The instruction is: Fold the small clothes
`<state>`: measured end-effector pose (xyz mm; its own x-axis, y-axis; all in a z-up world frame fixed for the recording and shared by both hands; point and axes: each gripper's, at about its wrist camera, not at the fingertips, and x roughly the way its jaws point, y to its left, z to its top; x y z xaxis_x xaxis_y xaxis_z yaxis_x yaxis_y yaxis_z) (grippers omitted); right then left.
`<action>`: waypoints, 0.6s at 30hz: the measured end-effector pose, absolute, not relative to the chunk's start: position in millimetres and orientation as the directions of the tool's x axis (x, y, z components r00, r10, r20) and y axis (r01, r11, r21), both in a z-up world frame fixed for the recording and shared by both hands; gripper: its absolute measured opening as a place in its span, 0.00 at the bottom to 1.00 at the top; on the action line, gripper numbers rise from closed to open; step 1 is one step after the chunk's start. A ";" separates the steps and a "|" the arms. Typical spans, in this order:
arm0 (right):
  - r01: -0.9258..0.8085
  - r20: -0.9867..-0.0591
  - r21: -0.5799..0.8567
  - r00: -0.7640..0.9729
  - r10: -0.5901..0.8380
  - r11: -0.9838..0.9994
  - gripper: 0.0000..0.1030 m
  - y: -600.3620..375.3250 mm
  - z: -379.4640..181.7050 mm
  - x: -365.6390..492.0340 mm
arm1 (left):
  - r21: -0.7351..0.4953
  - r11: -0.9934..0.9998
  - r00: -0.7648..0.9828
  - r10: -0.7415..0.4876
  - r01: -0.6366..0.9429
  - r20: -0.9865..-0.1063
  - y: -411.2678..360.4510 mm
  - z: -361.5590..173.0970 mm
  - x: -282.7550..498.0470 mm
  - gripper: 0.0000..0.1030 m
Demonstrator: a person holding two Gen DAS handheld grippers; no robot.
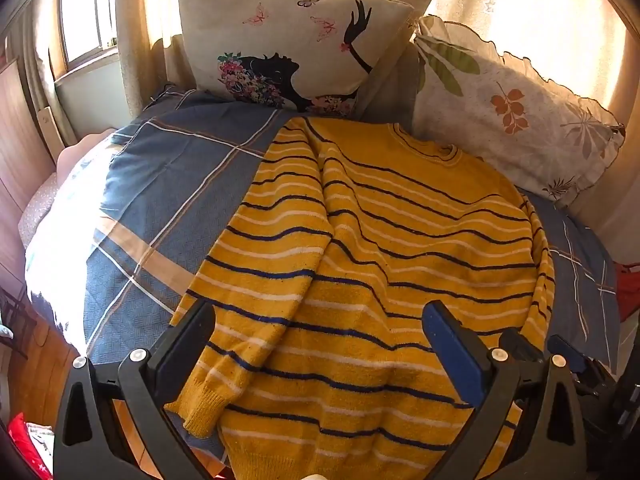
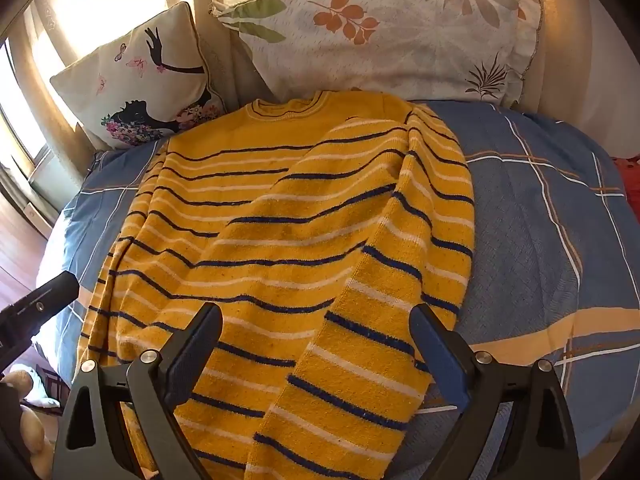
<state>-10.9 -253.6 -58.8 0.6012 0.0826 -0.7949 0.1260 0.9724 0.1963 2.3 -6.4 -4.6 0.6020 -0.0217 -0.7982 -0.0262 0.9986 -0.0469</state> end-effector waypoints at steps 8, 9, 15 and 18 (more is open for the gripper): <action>0.162 -0.778 0.232 0.623 0.083 0.959 0.94 -257.3 -64.6 -13.4 | -0.096 0.990 0.581 -0.140 0.107 -0.802 -25.4 9.1 -10.3 1.00; 0.155 -0.780 0.237 0.619 0.093 0.959 0.94 -254.7 -63.0 -12.7 | -0.091 0.990 0.583 -0.139 0.111 -0.800 -24.6 5.8 -12.8 1.00; 0.121 -0.784 0.260 0.605 0.137 0.958 0.94 -257.6 -65.4 -12.1 | -0.071 0.992 0.556 -0.119 0.108 -0.822 -24.5 -0.6 -11.8 1.00; 0.123 -0.788 0.261 0.600 0.138 0.957 0.94 -257.2 -67.2 -12.9 | -0.073 0.992 0.544 -0.116 0.100 -0.831 -21.1 -4.8 -11.9 1.00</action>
